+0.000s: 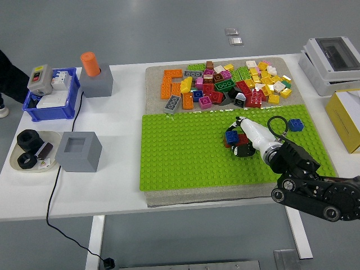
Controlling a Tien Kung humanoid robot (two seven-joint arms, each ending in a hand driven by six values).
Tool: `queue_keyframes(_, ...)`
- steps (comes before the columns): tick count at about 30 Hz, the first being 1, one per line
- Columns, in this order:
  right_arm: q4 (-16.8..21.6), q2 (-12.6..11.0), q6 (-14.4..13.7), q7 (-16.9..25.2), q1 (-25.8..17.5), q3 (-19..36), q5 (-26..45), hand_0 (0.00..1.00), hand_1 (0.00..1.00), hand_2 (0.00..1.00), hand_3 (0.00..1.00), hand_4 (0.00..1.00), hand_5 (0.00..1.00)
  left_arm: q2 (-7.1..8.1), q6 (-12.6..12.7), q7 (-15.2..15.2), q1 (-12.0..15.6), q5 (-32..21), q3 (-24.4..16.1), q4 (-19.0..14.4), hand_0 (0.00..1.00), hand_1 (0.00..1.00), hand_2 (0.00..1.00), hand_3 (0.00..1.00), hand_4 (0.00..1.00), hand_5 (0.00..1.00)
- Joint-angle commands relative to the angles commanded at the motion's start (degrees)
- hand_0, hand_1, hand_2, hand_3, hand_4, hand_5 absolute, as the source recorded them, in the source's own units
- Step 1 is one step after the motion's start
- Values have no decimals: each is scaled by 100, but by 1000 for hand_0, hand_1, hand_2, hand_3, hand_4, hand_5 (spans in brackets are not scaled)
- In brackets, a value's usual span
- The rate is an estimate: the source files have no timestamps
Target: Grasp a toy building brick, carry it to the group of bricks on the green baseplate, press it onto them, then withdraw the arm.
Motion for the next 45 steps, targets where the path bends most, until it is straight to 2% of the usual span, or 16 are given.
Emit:
queue_keyframes(2, -1, 1, -9, 16, -1, 11, 5, 998, 998, 995, 641, 553, 2, 0, -3, -1, 0, -6, 5, -1, 807, 851, 834, 784, 926, 543)
queue_keyframes(3, -1, 1, -12, 21, 0, 15, 6, 998, 998, 998, 665, 511, 2, 0, -5, -2, 0, -11, 9, -1, 807, 849, 833, 783, 926, 544)
queue_keyframes(9, -2, 1, -9, 51, 4, 29, 30, 998, 998, 998, 683, 490, 11, 1, -12, -4, -7, -31, 25, -1, 807, 849, 833, 780, 925, 543)
queue_keyframes(45, -34, -11, 15, 125, 16, 54, 135, 998, 998, 998, 692, 553, 55, 3, -17, -1, -30, -51, 41, -2, 806, 849, 832, 766, 923, 540)
